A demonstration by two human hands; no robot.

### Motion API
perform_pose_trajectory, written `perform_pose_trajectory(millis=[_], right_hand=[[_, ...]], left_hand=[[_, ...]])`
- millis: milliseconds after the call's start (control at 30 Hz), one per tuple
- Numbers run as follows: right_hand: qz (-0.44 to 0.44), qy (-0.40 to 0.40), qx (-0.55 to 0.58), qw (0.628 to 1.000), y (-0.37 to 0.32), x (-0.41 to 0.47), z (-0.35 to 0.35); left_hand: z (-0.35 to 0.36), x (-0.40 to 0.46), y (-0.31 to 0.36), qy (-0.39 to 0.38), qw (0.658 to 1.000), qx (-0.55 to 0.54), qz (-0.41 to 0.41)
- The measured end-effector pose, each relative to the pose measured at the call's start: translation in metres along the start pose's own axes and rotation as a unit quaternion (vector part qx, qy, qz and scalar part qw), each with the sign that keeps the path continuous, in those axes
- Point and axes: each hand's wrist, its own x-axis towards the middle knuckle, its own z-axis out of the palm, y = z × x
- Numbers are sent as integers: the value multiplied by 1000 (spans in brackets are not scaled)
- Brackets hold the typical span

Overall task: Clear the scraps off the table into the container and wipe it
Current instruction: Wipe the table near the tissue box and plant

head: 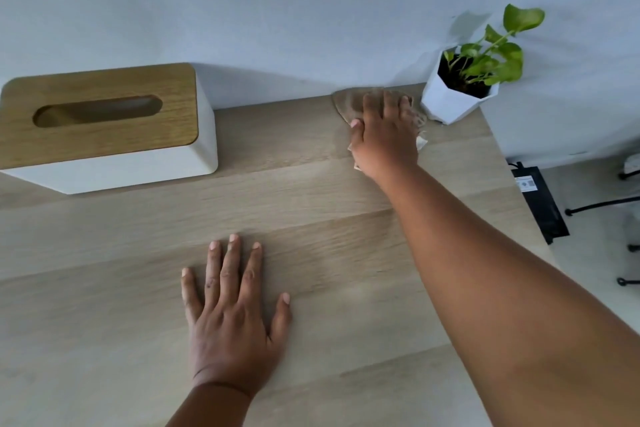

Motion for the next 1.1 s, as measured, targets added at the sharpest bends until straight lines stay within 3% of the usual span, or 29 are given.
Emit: perform_pose_trajectory(millis=[333, 667, 767, 1000, 1100], right_hand=[[-111, 1, 0, 994, 24, -105, 3], [-20, -9, -30, 999, -7, -3, 4], [-78, -10, -21, 997, -2, -43, 2], [-181, 24, -16, 983, 36, -232, 16], [-191, 74, -27, 978, 36, -223, 19]], left_hand=[[2, 0, -1, 0, 1000, -2, -2], [1, 2, -1, -6, 1000, 13, -1], [1, 0, -1, -8, 1000, 12, -3], [2, 0, -1, -9, 1000, 11, -4], [2, 1, -2, -8, 1000, 12, -5]])
